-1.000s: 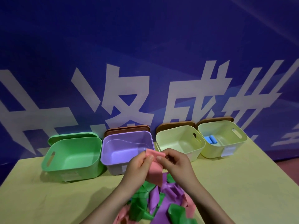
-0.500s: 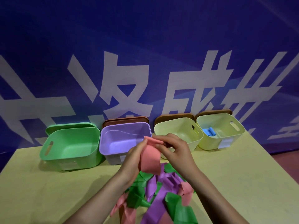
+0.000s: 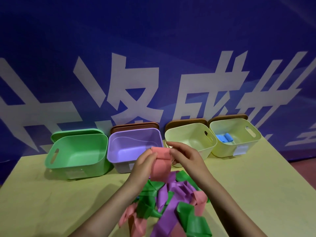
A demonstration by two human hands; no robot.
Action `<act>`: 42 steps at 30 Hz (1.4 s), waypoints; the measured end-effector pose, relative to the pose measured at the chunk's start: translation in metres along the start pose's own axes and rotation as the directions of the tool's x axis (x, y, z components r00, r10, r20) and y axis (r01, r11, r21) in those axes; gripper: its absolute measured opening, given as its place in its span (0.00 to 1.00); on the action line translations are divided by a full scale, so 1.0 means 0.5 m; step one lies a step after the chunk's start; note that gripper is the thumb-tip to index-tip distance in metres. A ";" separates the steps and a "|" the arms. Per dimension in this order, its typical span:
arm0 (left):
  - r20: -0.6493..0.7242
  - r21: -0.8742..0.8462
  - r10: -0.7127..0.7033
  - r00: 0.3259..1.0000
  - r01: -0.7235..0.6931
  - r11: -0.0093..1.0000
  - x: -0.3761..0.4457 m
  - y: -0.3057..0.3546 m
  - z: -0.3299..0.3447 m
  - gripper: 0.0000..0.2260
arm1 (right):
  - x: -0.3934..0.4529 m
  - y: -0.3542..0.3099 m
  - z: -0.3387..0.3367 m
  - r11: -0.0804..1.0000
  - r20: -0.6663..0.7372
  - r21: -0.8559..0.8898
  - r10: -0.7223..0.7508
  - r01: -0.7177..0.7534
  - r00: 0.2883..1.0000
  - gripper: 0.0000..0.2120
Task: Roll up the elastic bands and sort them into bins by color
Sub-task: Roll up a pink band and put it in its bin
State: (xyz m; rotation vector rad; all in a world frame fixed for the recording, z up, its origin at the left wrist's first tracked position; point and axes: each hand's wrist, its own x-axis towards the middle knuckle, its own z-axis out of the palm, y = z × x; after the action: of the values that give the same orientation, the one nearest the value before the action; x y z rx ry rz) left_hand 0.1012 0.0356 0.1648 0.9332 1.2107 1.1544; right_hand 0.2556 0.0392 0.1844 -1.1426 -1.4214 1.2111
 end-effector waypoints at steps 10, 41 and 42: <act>0.137 0.218 0.252 0.958 -0.277 0.936 -0.019 -0.003 0.007 0.11 | -0.017 0.022 0.021 0.997 -0.033 -0.041 -0.069 0.068 0.997 0.09; 0.068 0.025 0.010 0.998 -0.012 1.000 -0.022 -0.001 0.011 0.06 | -0.023 0.020 -0.003 0.986 -0.002 -0.098 -0.135 0.135 0.991 0.18; 0.070 0.065 0.038 0.997 -0.043 0.997 -0.024 0.000 0.011 0.07 | -0.023 0.018 0.000 0.994 -0.021 -0.072 -0.082 0.080 0.996 0.16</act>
State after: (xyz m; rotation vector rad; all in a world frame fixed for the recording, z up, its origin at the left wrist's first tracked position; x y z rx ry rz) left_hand 0.1067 0.0243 0.1682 1.0438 1.1860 1.1109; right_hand 0.2581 0.0286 0.1746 -1.1329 -1.4888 1.0946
